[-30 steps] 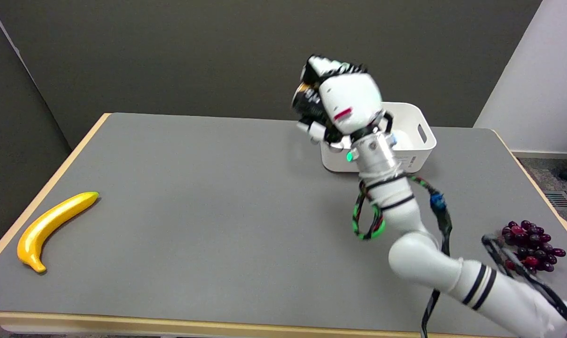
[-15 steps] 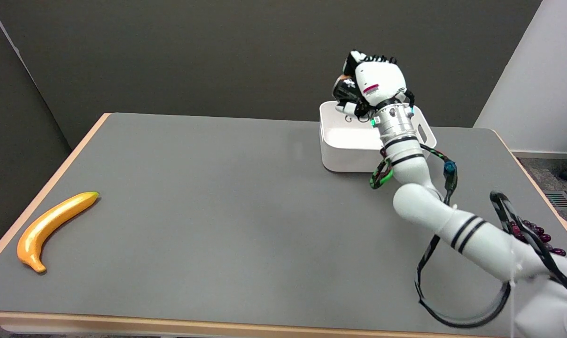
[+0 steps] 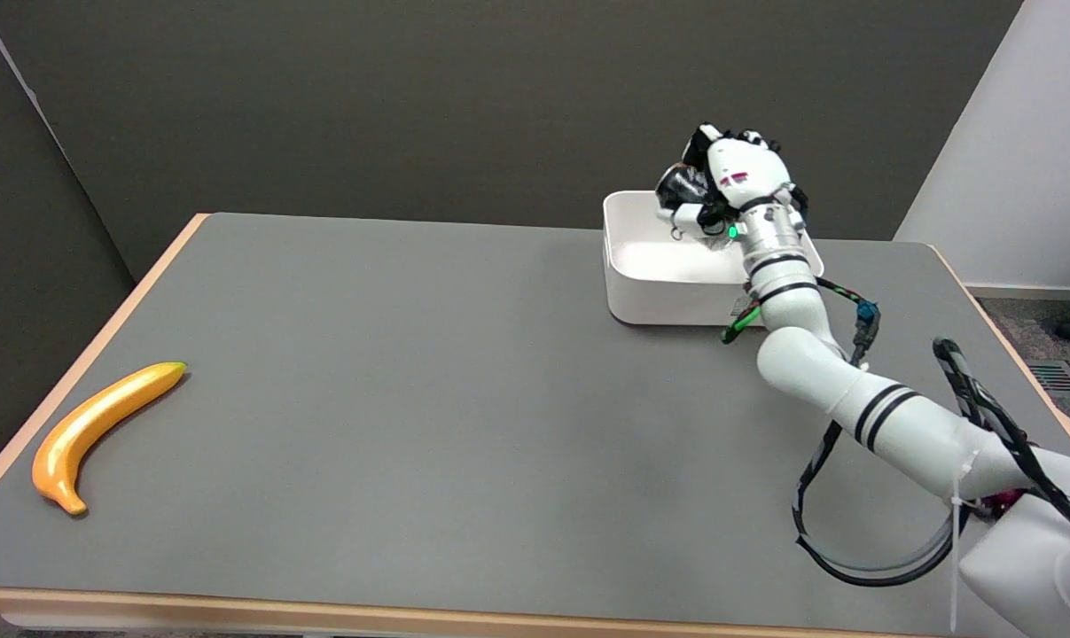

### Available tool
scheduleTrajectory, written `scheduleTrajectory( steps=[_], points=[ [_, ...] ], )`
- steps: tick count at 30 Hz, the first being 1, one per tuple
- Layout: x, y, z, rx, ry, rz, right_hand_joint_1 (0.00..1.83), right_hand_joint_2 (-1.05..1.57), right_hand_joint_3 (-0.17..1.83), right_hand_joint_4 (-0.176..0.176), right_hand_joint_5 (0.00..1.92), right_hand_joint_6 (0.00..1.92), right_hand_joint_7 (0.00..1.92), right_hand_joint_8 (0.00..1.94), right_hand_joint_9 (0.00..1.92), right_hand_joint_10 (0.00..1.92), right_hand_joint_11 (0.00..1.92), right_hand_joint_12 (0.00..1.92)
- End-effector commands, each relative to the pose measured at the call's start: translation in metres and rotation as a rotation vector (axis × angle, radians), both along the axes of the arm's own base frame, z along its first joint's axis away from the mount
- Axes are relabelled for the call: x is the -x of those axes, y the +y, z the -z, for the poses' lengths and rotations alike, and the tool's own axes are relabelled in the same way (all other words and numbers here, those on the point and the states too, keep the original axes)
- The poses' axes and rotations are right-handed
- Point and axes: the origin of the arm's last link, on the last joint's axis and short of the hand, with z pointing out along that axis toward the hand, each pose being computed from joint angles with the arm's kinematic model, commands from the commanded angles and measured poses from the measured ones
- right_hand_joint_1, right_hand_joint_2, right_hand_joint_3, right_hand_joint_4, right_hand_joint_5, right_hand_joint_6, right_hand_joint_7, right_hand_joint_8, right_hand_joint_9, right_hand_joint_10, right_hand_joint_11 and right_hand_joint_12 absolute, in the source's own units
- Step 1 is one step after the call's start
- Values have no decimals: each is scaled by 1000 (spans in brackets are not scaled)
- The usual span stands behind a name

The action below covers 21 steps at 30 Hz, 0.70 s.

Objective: Place the black can into the white box.

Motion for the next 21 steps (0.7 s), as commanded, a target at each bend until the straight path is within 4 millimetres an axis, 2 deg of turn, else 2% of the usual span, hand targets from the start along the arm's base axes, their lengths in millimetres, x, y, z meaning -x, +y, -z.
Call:
scheduleTrajectory(
  steps=[1, 5, 7, 11, 14, 17, 21],
  points=[
    [-2, 60, -37, 31, -146, -103, 579, 692, 1047, 26, 202, 427, 304, 401, 258, 762, 127, 1270],
    [-8, 71, -34, -7, -129, -108, 355, 638, 1006, 43, 152, 405, 185, 306, 125, 667, 60, 1149],
    [-11, 74, -32, -22, -132, -120, 260, 592, 963, 59, 123, 409, 102, 178, 33, 570, 6, 1095],
    [-18, 83, -23, -44, -143, -180, 224, 565, 934, 57, 73, 382, 11, 156, 2, 416, -1, 1031],
    [-27, 97, -11, -101, -165, -306, 243, 592, 964, 49, 53, 355, 8, 143, 0, 359, -1, 993],
    [-34, 116, -6, -175, -305, -454, 226, 603, 970, 49, 55, 340, 13, 153, -1, 360, -1, 998],
    [-35, 144, -20, -219, -499, -642, 191, 634, 913, 48, 41, 309, 3, 180, 0, 438, -1, 991]
  ],
)
